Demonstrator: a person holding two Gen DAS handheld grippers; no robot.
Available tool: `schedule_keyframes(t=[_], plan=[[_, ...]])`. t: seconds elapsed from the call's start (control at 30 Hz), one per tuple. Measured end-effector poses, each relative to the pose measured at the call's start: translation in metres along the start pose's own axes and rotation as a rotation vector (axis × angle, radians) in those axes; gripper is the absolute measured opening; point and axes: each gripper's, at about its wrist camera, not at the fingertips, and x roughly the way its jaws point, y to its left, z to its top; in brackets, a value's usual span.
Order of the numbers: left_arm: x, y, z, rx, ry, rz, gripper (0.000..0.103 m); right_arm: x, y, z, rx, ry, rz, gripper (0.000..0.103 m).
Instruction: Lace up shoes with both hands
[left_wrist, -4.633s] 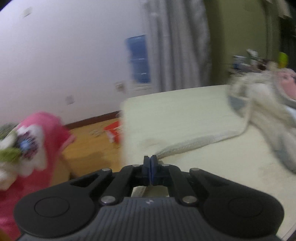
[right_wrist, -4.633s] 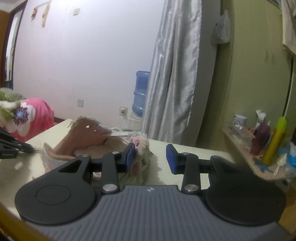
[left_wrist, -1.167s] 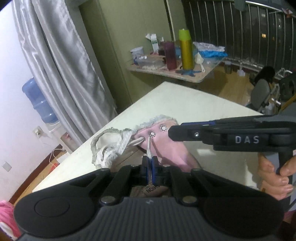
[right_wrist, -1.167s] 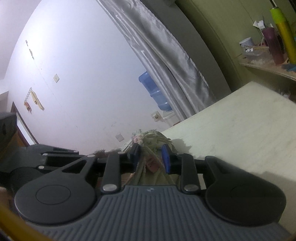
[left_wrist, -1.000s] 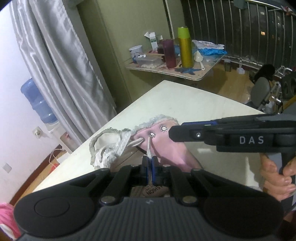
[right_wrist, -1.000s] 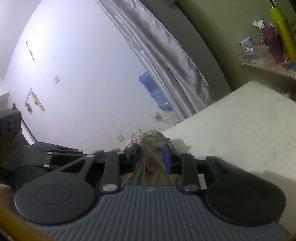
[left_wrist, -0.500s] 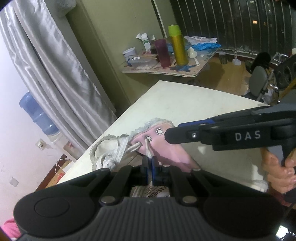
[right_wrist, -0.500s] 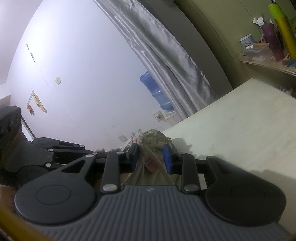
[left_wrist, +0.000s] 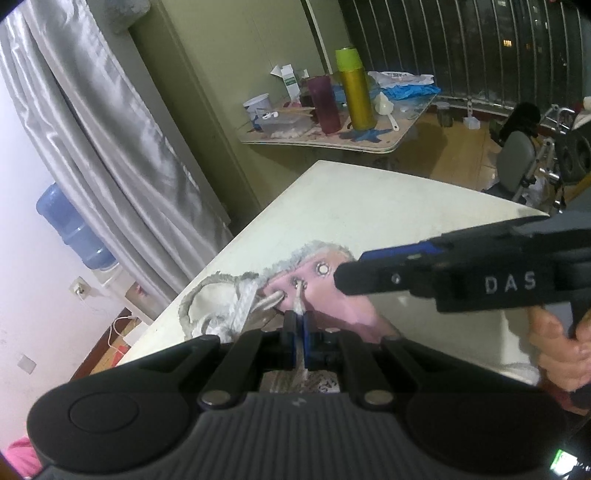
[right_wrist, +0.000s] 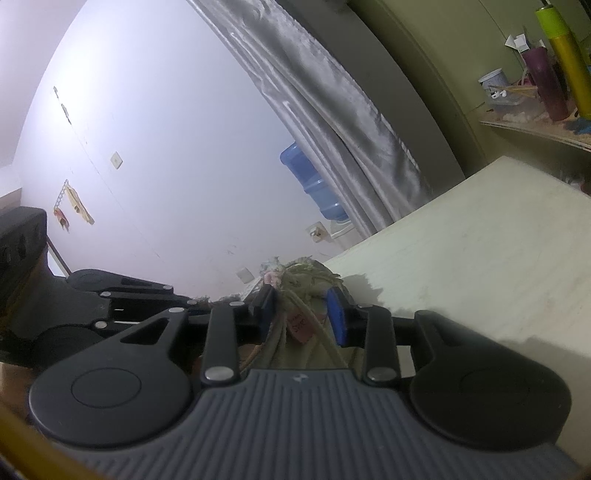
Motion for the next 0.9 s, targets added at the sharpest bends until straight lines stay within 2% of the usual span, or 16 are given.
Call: schedule_keyframes(t=[0.27, 0.43, 0.47, 0.63, 0.67, 0.73, 0.77, 0.83, 0.9], plan=[[0.003, -0.013, 0.011, 0.114, 0.018, 0.042, 0.005, 0.0, -0.002, 0.001, -0.016, 0.004, 0.03, 0.03], [0.002, -0.007, 0.013, 0.113, 0.025, 0.04, 0.006, -0.007, -0.009, 0.005, 0.026, 0.026, 0.085, 0.031], [0.001, -0.006, 0.014, 0.119, 0.025, 0.042, 0.009, -0.01, -0.01, 0.005, 0.03, 0.029, 0.092, 0.031], [-0.004, -0.006, 0.016, 0.146, 0.017, 0.054, 0.017, -0.028, -0.021, 0.009, 0.03, 0.007, 0.042, 0.032], [-0.007, -0.006, 0.016, 0.147, 0.011, 0.056, 0.02, -0.029, -0.026, 0.011, 0.054, 0.0, 0.05, 0.032], [-0.014, -0.007, 0.016, 0.143, -0.007, 0.059, 0.038, -0.029, -0.033, 0.015, 0.092, -0.009, 0.061, 0.032], [-0.019, -0.008, 0.016, 0.131, -0.025, 0.059, 0.05, -0.028, -0.035, 0.017, 0.1, -0.008, 0.057, 0.032], [-0.03, -0.009, 0.016, 0.109, -0.06, 0.061, 0.052, -0.026, -0.036, 0.017, 0.095, -0.005, 0.056, 0.032], [-0.04, -0.013, 0.015, 0.044, -0.09, 0.045, 0.052, -0.026, -0.039, 0.017, 0.1, -0.004, 0.068, 0.032]])
